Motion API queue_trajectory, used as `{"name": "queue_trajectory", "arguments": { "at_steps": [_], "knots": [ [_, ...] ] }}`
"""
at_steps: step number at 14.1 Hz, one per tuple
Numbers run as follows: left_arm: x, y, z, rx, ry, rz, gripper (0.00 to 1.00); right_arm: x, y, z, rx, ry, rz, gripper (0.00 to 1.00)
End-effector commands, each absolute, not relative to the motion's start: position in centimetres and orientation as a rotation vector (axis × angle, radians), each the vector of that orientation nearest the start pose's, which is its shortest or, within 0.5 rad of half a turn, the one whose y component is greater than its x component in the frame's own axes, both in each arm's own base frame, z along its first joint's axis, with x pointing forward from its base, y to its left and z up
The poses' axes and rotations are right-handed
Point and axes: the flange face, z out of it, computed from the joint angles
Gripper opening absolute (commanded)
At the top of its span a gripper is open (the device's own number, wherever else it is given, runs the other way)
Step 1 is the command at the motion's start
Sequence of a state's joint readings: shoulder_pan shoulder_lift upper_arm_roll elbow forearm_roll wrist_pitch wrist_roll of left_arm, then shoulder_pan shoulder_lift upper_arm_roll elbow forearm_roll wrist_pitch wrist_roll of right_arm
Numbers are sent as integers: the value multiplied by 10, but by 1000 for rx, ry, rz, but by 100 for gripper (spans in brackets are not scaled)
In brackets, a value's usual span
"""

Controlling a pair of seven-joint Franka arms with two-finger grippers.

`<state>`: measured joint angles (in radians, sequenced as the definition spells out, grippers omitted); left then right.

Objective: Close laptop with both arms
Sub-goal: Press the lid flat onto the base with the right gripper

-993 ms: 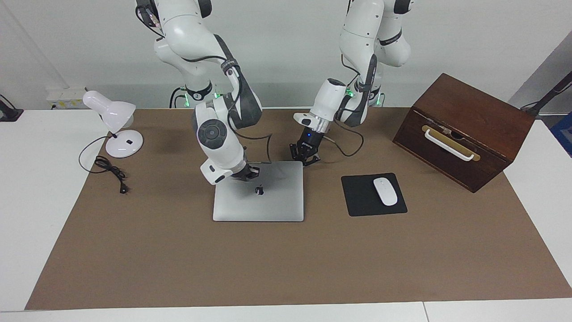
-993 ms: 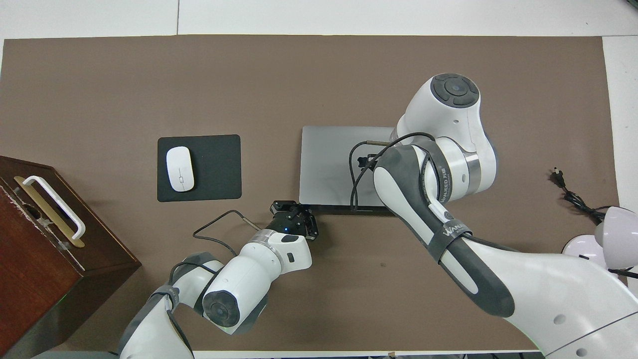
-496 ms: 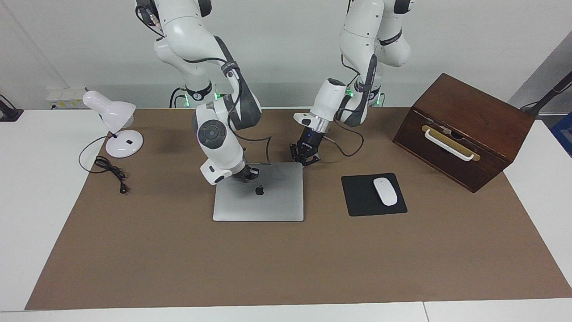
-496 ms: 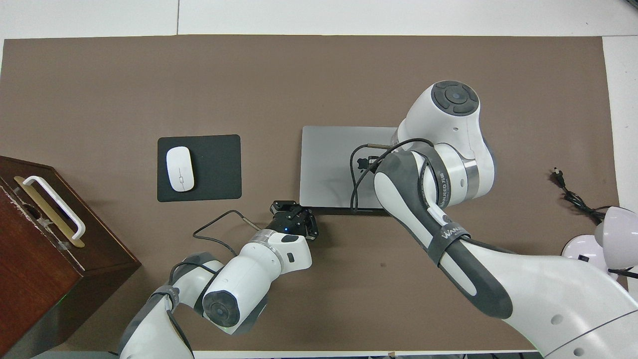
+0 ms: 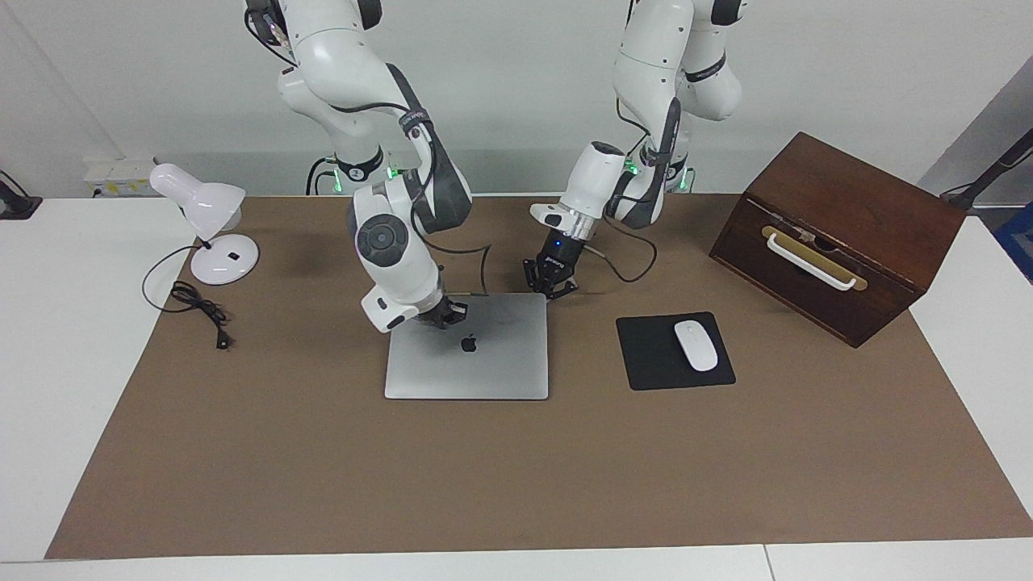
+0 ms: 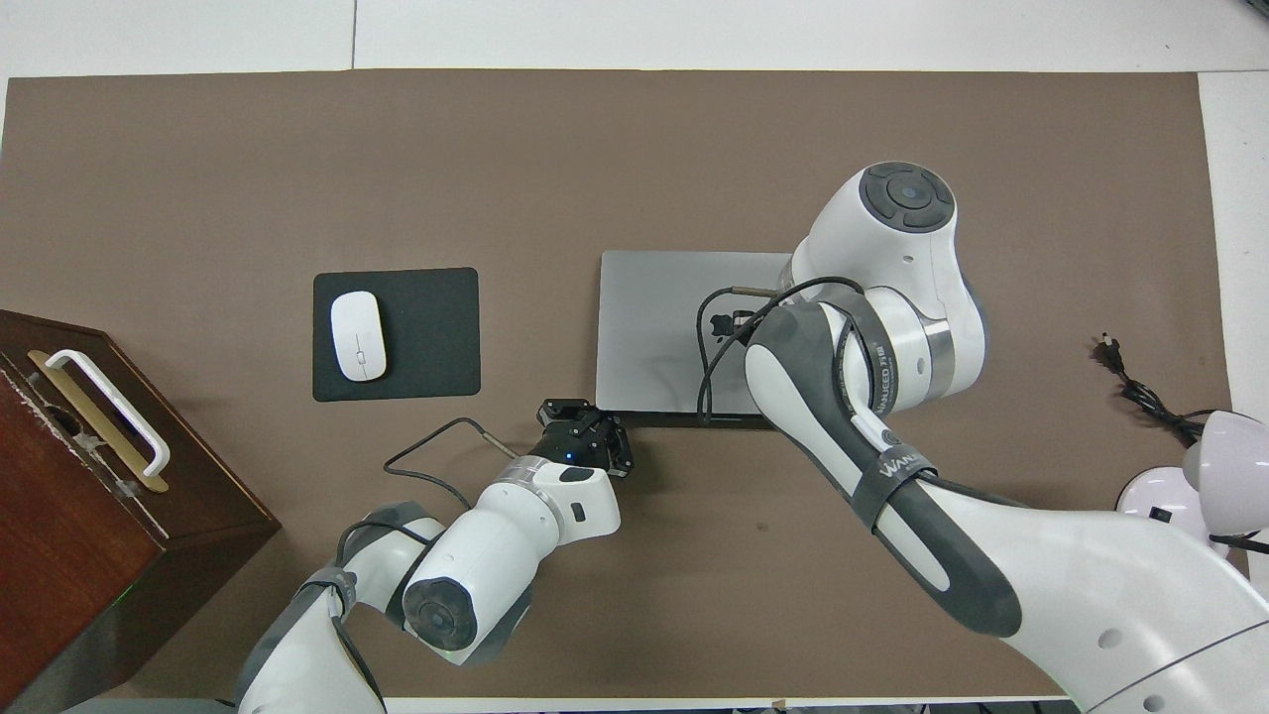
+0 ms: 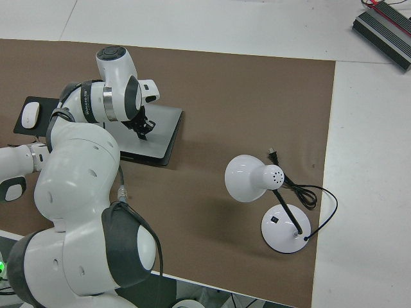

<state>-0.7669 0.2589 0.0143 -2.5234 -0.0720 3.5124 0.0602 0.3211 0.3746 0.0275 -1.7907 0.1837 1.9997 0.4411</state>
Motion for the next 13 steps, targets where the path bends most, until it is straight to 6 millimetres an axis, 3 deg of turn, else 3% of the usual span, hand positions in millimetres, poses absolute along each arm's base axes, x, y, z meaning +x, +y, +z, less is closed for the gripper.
{"name": "queue_trajectory", "arguments": {
  "at_steps": [1, 4, 13],
  "knots": [
    [367, -320, 239, -2963, 1143, -1016, 0, 578, 222, 334, -2986, 308, 329, 0],
    [369, -320, 240, -2967, 1131, -1021, 0, 583, 222, 342, -2983, 304, 321, 0],
    [376, -315, 248, -3014, 1003, -1048, 0, 602, 212, 400, -2965, 315, 283, 0]
  ]
}}
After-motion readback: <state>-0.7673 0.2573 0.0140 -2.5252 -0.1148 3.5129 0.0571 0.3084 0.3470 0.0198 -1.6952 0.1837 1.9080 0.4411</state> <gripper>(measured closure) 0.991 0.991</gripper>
